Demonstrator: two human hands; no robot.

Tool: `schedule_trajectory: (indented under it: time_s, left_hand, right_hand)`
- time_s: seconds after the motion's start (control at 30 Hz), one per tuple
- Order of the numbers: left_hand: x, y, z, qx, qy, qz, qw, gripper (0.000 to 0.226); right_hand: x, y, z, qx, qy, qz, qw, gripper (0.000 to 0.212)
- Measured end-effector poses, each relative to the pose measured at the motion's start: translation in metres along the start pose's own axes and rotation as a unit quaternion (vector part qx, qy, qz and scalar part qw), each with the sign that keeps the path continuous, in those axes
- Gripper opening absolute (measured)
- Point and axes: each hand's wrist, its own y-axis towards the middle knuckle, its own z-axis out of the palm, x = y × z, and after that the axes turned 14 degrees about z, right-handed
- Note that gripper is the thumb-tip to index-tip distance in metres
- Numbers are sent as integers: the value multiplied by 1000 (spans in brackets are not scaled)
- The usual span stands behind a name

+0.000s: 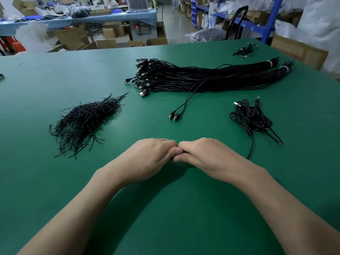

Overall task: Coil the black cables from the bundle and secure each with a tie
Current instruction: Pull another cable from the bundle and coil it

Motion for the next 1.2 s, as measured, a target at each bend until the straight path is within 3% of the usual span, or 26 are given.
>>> schedule_trajectory:
  time_s: [0.1, 0.17, 0.3, 0.5, 0.6, 0.67, 0.77, 0.83, 0.9, 0.97, 1.2]
  left_hand:
    - [1, 0, 2, -7, 57, 14, 998, 56]
    - [1, -1, 2, -22, 71, 19, 997, 61]
    - [1, 0, 4, -51, 53, 26, 997, 57]
    - [5, -2, 8, -3, -83, 20, 996, 54]
    - [5, -1, 10, -18, -124, 13, 992, 42]
    - [4, 0, 9, -55, -128, 8, 990, 40]
    - [5, 1, 9, -166, -219, -31, 961, 45]
    - [3, 4, 8, -250, -346, -56, 902, 40]
    - [-4, 8, 6, -294, -427, -67, 853, 37]
    - [-11, 12, 7, -298, -475, -63, 825, 38]
    - [-29, 18, 20, -263, -548, -59, 792, 38]
  right_hand:
    - [-13, 1, -3, 84, 122, 22, 989, 29]
    - [-15, 1, -4, 95, 167, 19, 981, 26]
    - [-11, -1, -2, 38, 74, 28, 996, 29]
    - [-5, -4, -2, -4, -55, 13, 998, 31]
    - [-9, -3, -3, -1, -24, 5, 1000, 28]
    - [-14, -2, -7, -12, 99, 23, 995, 18]
    - [-24, 3, -17, -33, 379, 67, 922, 54]
    - [-25, 3, -17, -8, 497, 83, 864, 55]
    - [-17, 4, -6, 24, 534, 73, 842, 43]
    - [-4, 6, 9, 21, 568, 49, 822, 27]
    - [13, 8, 23, -40, 646, 59, 760, 30]
